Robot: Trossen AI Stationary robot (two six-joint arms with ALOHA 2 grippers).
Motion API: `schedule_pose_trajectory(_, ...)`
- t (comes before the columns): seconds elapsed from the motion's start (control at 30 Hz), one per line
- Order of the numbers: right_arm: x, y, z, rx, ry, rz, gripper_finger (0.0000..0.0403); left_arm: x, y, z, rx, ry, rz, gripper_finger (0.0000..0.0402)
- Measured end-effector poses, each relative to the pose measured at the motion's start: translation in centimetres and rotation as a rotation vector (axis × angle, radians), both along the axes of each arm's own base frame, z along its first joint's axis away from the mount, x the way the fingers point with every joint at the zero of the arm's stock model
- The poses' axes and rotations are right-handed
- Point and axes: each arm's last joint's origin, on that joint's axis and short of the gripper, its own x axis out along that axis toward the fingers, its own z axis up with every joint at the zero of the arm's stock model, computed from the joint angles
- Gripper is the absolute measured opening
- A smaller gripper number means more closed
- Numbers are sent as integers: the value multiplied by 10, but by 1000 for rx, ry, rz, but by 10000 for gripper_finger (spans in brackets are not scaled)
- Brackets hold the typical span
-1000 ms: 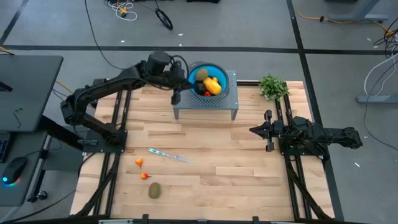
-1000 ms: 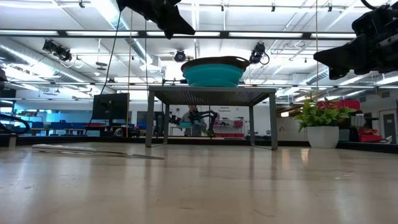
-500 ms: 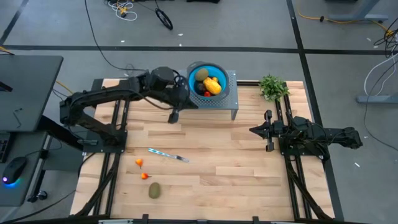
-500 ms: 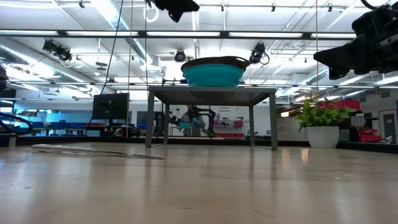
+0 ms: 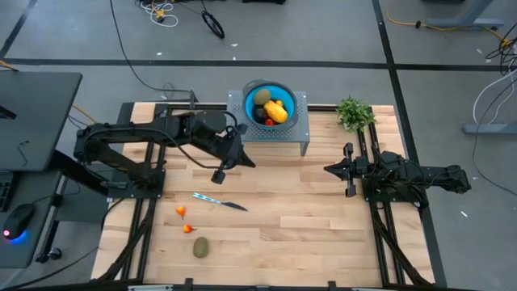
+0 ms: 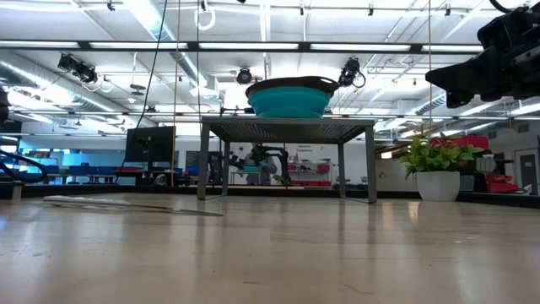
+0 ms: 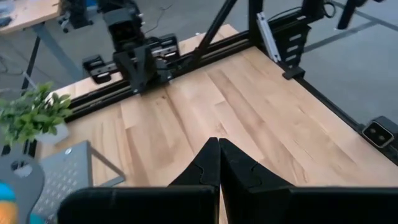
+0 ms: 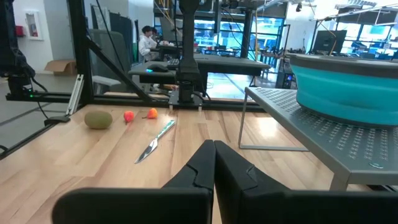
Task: Pick & Place Fruit
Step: Put the kiwi into the blue bin
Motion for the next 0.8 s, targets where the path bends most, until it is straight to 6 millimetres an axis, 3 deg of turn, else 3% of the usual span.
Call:
schedule_pose_trajectory(0.33, 0, 0, 0, 0, 0, 0, 7, 1, -10, 1, -68, 10, 5, 0)
schedule_pose_trajectory(0.8, 0, 0, 0, 0, 0, 0, 7, -14, -83, 10, -136, 7, -69, 0)
